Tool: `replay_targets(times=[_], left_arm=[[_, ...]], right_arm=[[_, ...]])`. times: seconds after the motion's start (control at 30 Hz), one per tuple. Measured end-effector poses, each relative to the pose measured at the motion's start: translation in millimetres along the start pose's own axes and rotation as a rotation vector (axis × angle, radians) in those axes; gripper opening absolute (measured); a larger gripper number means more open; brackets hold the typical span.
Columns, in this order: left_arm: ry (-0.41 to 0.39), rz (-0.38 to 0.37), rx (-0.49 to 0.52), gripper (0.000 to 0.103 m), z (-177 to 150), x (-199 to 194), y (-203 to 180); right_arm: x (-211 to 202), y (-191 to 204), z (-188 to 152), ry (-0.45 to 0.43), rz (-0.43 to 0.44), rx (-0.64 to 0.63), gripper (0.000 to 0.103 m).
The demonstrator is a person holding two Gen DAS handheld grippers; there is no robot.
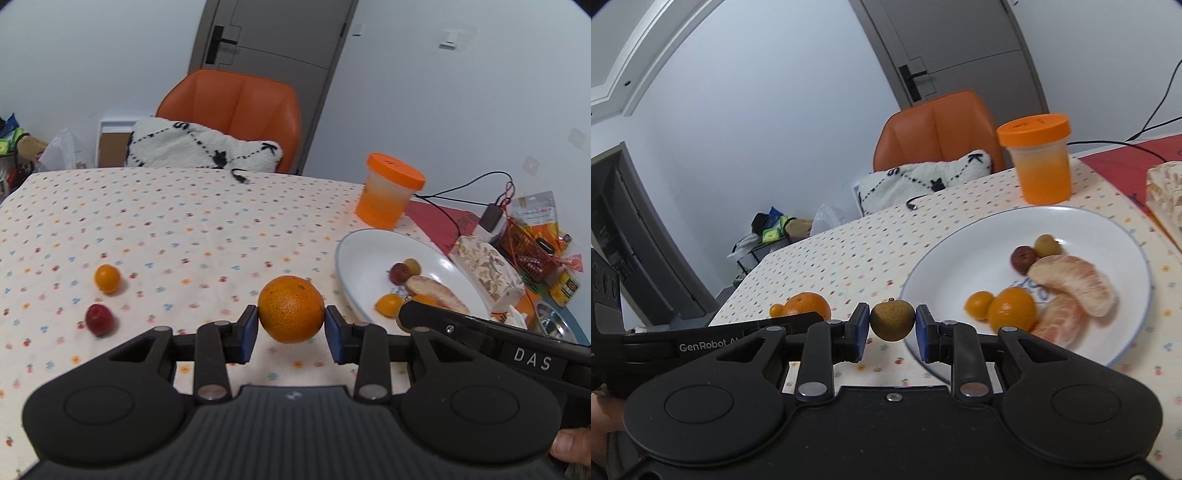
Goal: Organize fruits
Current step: 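Carry the kiwi and large orange onto the white plate and open both grippers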
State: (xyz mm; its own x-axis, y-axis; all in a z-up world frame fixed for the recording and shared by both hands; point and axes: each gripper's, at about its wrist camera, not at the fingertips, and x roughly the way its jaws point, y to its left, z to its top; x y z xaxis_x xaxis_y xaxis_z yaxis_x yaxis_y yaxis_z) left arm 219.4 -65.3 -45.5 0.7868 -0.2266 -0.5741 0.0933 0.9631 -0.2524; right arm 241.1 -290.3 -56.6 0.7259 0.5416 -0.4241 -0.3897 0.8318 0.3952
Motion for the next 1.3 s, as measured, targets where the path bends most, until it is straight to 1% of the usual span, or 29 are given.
replay_targets(times=[0.33, 0.63, 1.0, 1.3], left_arm=[[-0.005, -0.042, 0.039, 0.037, 1.3, 3.5, -31.2], [-0.002, -0.072, 0.079, 0.037, 3.1, 11.8, -52.5], [0.014, -0.074, 0.091, 0.037, 7.3, 34.5, -61.7], [0.03, -0.069, 0.093, 0.037, 10.5, 49.7, -62.8]], right_arm=[[-22.8, -16.9, -0.1, -0.035, -0.031, 0.022, 0.025], [-33.5, -37.1, -0.2, -0.058, -0.074, 0.061, 0.025], [-29.7, -65.9, 4.2, -0.075, -0.136, 0.106, 0.025], [-16.3, -73.8, 14.3, -0.078, -0.146, 0.106, 0.025]])
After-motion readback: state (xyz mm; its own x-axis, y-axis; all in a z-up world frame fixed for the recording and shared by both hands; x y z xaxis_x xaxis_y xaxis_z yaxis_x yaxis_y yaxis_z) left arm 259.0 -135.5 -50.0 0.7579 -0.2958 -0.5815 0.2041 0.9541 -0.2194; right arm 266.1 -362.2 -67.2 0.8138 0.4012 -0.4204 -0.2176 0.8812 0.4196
